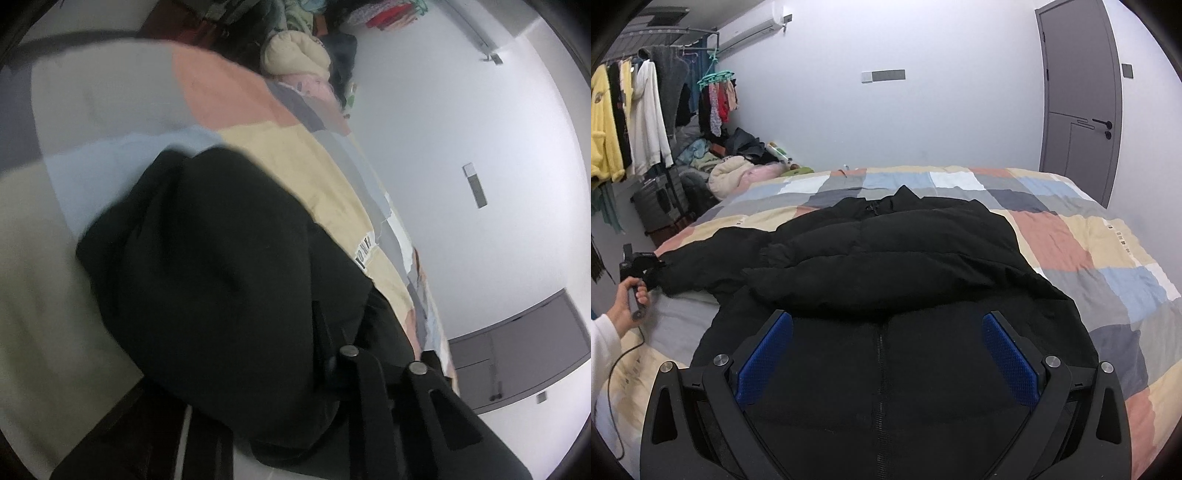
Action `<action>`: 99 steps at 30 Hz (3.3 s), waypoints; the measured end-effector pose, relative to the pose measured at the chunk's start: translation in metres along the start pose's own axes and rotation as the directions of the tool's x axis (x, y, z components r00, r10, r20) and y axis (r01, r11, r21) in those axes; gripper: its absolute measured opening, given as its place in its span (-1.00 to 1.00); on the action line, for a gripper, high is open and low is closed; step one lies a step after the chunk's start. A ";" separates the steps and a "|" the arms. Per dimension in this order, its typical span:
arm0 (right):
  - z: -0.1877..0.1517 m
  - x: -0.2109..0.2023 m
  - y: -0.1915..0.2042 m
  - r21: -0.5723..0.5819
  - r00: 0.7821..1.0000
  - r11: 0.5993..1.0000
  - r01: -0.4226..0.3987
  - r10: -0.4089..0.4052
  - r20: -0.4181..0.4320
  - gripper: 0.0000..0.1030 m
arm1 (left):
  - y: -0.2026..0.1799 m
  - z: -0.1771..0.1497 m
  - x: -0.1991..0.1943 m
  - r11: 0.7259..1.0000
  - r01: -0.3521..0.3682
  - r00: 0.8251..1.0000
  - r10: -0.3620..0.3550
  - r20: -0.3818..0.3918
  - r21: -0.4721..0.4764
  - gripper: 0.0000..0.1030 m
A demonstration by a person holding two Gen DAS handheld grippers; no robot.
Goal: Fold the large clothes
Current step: 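Lift the sleeve with the left tool and fold it over the jacket body, then lower the sleeve onto the jacket and open the left tool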
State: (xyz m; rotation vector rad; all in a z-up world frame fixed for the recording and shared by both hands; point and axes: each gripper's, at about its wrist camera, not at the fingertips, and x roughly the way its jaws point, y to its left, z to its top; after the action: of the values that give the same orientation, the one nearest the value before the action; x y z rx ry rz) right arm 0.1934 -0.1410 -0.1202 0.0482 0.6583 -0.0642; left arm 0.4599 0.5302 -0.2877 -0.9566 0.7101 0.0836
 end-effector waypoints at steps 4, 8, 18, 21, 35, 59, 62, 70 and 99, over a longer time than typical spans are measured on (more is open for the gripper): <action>-0.001 -0.001 -0.004 -0.014 1.000 1.000 0.002 -0.002 -0.006 1.00 | -0.014 0.003 -0.031 0.997 -0.074 0.996 0.073 0.058 0.027 -0.82; -0.002 -0.008 -0.008 -0.011 1.000 1.000 -0.015 0.014 -0.004 1.00 | -0.023 0.007 -0.065 0.992 -0.122 0.987 0.118 0.106 0.036 -0.88; -0.005 -0.032 -0.018 -0.021 0.998 0.999 -0.050 0.051 0.030 1.00 | -0.059 -0.012 -0.130 0.982 -0.164 0.977 0.149 0.152 0.093 -0.91; -0.005 -0.036 -0.026 -0.023 0.998 0.998 -0.064 0.064 0.029 1.00 | -0.070 -0.016 -0.142 0.980 -0.167 0.977 0.148 0.155 0.111 -0.91; -0.006 -0.049 -0.056 -0.015 0.994 0.996 -0.090 0.091 0.055 1.00 | -0.165 -0.047 -0.201 0.942 -0.211 0.963 0.154 0.222 0.260 -0.91; -0.018 -0.060 -0.100 -0.009 0.983 0.986 -0.169 0.169 0.066 1.00 | -0.394 -0.189 -0.216 0.787 -0.221 0.946 0.029 0.324 0.576 -0.88; -0.018 -0.065 -0.107 0.010 0.981 0.984 -0.180 0.179 0.077 1.00 | -0.428 -0.223 -0.200 0.753 -0.187 0.955 -0.011 0.296 0.631 -0.88; -0.018 -0.073 -0.125 0.064 0.977 0.979 -0.192 0.184 0.104 1.00 | -0.507 -0.324 -0.146 0.664 -0.110 0.978 -0.059 0.199 0.740 -0.85; -0.028 -0.032 -0.179 0.184 0.976 0.960 -0.212 0.201 0.079 1.00 | -0.499 -0.545 0.080 0.625 0.028 0.994 0.063 -0.086 0.780 -0.80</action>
State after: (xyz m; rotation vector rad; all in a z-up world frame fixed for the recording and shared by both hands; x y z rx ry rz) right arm 0.1380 -0.3160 -0.1270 0.2997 0.5823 0.0726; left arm 0.4226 -0.2043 -0.1787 -0.0953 0.7511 -0.2569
